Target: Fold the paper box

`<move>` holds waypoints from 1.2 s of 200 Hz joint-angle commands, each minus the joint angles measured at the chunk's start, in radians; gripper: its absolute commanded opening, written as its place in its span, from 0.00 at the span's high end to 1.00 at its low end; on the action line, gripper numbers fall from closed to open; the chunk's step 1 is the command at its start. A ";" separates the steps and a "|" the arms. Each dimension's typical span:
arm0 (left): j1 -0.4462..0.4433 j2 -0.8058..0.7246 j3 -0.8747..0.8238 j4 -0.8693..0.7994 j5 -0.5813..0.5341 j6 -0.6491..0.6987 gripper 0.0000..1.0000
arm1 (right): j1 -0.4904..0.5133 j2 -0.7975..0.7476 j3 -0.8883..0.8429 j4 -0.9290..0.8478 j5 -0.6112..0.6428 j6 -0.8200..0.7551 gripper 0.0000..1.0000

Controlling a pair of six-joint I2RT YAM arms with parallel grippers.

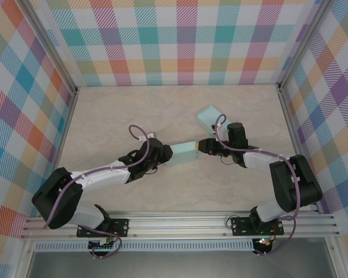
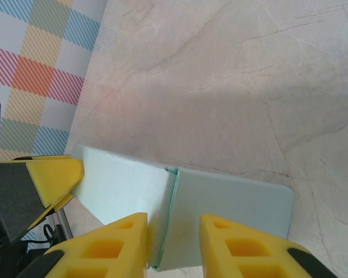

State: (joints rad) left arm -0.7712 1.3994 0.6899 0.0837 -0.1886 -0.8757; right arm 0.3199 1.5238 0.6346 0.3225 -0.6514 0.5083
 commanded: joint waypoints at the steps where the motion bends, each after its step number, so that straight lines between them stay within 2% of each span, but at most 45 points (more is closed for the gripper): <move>1: -0.005 0.075 -0.078 -0.283 -0.019 -0.006 0.85 | -0.007 0.081 -0.057 -0.112 0.035 -0.036 0.75; 29: -0.005 0.066 -0.082 -0.285 -0.021 -0.008 0.86 | -0.008 0.112 -0.081 -0.051 0.013 -0.015 0.87; 43: -0.005 0.063 -0.086 -0.285 -0.023 -0.009 0.90 | -0.009 0.125 -0.089 -0.026 -0.001 -0.011 0.92; 63: -0.002 0.063 -0.089 -0.283 -0.021 -0.010 0.92 | -0.012 0.148 -0.094 -0.005 -0.016 -0.004 0.94; 84: -0.003 0.061 -0.091 -0.282 -0.018 -0.013 0.94 | -0.015 0.160 -0.099 0.009 -0.022 0.001 0.95; 93: -0.003 0.059 -0.092 -0.283 -0.019 -0.014 1.00 | -0.015 0.161 -0.100 -0.001 -0.019 0.000 0.94; 152: -0.001 0.002 -0.081 -0.307 -0.049 0.025 1.00 | -0.015 0.119 -0.047 -0.097 0.020 -0.016 0.91; 240: 0.042 -0.079 -0.138 -0.213 0.124 0.060 1.00 | -0.015 0.127 -0.010 -0.114 0.038 -0.001 0.91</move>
State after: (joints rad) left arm -0.7368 1.3090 0.6315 0.0841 -0.1310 -0.8612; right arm 0.2989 1.5940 0.6582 0.3985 -0.7296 0.5198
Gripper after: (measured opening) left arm 0.258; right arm 0.094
